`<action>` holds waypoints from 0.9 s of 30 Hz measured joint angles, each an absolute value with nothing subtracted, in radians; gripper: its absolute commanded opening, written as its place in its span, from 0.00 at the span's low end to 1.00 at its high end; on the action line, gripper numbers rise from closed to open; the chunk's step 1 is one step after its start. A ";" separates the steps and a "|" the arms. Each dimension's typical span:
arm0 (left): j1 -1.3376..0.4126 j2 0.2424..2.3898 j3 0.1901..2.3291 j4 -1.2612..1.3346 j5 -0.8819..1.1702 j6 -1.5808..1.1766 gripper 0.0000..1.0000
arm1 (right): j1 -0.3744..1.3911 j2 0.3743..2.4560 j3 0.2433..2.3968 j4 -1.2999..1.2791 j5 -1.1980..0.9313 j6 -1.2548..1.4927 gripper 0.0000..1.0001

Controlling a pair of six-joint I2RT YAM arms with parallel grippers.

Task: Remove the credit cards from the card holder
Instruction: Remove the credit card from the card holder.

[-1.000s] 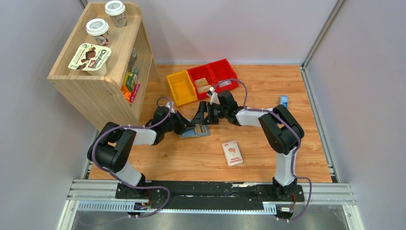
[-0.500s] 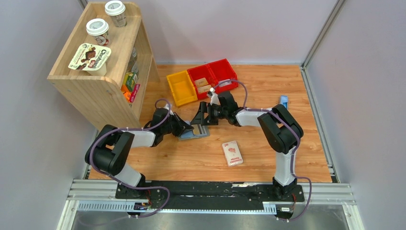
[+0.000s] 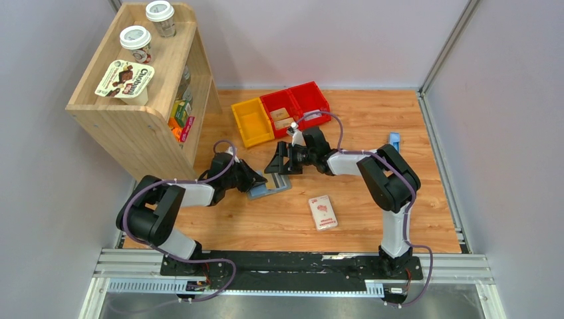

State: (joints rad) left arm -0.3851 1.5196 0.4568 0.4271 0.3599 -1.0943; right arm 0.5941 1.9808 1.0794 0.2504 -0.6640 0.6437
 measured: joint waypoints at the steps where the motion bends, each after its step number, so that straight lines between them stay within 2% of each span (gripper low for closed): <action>1: -0.385 1.524 0.457 0.432 0.362 -1.095 0.22 | 0.594 1.981 1.079 0.251 -0.664 0.643 1.00; 8: -0.385 1.563 0.457 0.463 0.386 -1.102 0.29 | 0.594 1.981 1.079 0.252 -0.664 0.643 1.00; 14: -0.385 1.600 0.459 0.480 0.399 -1.110 0.31 | 0.594 1.981 1.078 0.253 -0.667 0.643 1.00; 19: -0.385 1.638 0.459 0.525 0.415 -1.136 0.15 | 0.594 1.981 1.077 0.253 -0.668 0.643 1.00; 27: -0.385 1.582 0.440 0.539 0.407 -1.138 0.12 | 0.594 1.981 1.076 0.253 -0.673 0.643 1.00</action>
